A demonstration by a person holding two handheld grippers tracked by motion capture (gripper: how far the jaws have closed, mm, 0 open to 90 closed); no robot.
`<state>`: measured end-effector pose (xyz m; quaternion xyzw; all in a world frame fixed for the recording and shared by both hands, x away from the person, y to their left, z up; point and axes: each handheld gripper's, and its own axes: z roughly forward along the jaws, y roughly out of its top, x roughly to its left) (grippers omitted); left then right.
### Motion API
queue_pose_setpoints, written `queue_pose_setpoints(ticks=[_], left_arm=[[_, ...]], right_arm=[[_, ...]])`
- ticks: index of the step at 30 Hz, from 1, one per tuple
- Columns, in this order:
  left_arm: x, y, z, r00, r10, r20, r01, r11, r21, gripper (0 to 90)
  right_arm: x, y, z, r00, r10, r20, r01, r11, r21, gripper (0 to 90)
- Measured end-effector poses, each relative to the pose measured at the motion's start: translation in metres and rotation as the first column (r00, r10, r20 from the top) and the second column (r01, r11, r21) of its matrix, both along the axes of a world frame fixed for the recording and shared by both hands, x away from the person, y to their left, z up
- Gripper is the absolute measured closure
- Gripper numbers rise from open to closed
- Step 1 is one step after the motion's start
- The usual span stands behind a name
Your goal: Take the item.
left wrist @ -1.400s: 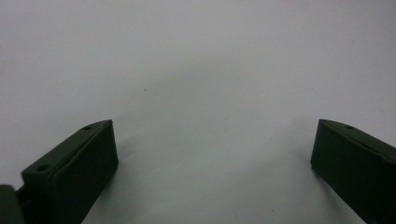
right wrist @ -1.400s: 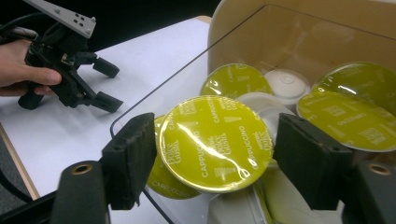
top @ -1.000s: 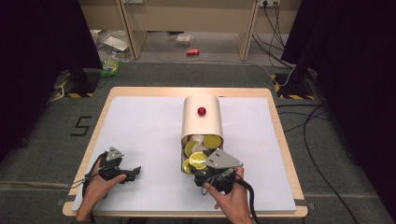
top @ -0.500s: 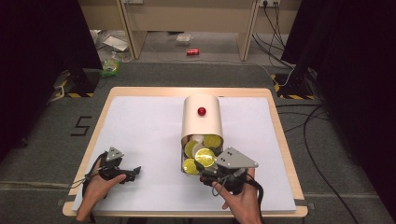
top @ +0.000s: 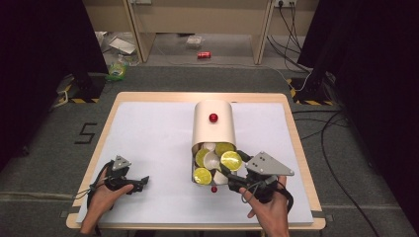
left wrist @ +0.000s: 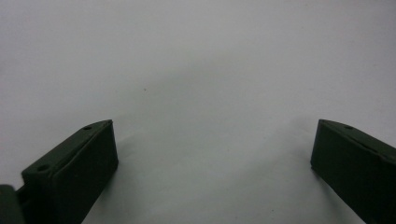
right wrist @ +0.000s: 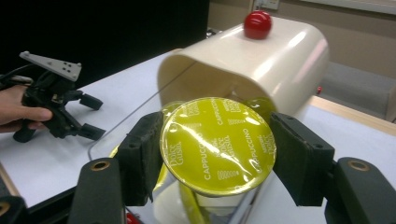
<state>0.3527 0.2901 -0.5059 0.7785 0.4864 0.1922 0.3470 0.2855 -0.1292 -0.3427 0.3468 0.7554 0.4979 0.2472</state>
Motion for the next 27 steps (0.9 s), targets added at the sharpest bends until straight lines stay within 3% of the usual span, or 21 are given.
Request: queue_pose_setpoints(ticks=[12, 27], left_arm=[[0.0, 0.0, 0.0, 1.0, 0.0, 0.0, 0.0, 1.0, 0.0, 0.0], [0.0, 0.0, 0.0, 1.0, 0.001, 0.0, -0.001, 1.0, -0.002, 0.0]], right_arm=[[0.009, -0.027, -0.001, 0.9962, -0.087, -0.003, 0.087, 0.996, 0.013, 38.3], [0.024, -0.051, -0.016, 0.9844, -0.174, -0.027, 0.174, 0.985, 0.006, 38.3]])
